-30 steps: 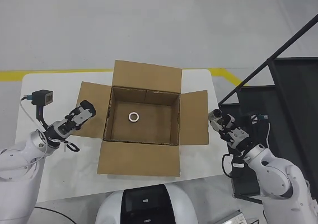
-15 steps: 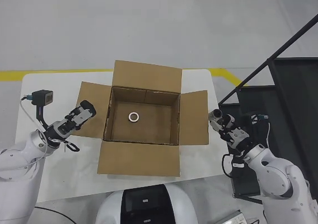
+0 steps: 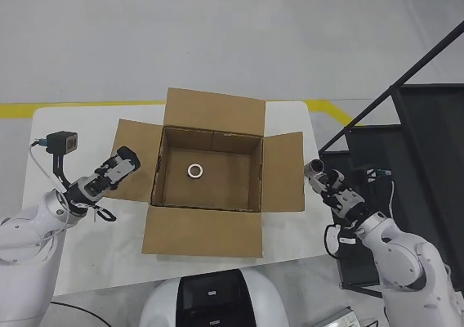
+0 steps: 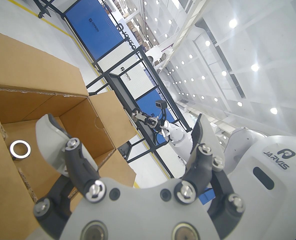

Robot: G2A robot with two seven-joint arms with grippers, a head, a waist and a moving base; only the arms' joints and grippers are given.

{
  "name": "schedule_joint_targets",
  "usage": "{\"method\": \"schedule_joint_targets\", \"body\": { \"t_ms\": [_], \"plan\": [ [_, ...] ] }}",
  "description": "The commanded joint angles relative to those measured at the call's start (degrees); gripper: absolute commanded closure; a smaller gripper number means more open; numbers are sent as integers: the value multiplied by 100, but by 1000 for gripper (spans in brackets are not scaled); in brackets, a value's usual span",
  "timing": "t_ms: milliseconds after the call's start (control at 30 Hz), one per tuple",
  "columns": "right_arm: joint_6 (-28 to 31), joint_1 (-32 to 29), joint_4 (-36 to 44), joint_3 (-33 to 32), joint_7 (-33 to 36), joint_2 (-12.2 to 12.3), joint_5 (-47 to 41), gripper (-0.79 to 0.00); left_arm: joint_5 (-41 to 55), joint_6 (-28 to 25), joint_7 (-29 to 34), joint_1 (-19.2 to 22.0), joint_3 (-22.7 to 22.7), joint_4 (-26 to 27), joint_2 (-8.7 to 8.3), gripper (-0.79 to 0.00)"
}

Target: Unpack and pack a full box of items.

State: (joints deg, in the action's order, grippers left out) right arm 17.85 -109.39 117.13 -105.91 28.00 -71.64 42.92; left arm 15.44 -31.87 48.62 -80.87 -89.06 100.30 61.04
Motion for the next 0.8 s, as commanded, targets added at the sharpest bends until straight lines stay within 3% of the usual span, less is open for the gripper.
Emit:
{"method": "schedule_joint_targets", "body": {
  "t_ms": [0,200,767],
  "plan": [
    [-206,-37,-139,-30,-12,-1,50,0,0,0,0,0,0,0,0,-785],
    [-725,159,-771,297,111,1,582,0,0,0,0,0,0,0,0,-785],
    [-2012,1921,-2918,1608,442,-45,1975,0,0,0,0,0,0,0,0,-785]
  ]
}}
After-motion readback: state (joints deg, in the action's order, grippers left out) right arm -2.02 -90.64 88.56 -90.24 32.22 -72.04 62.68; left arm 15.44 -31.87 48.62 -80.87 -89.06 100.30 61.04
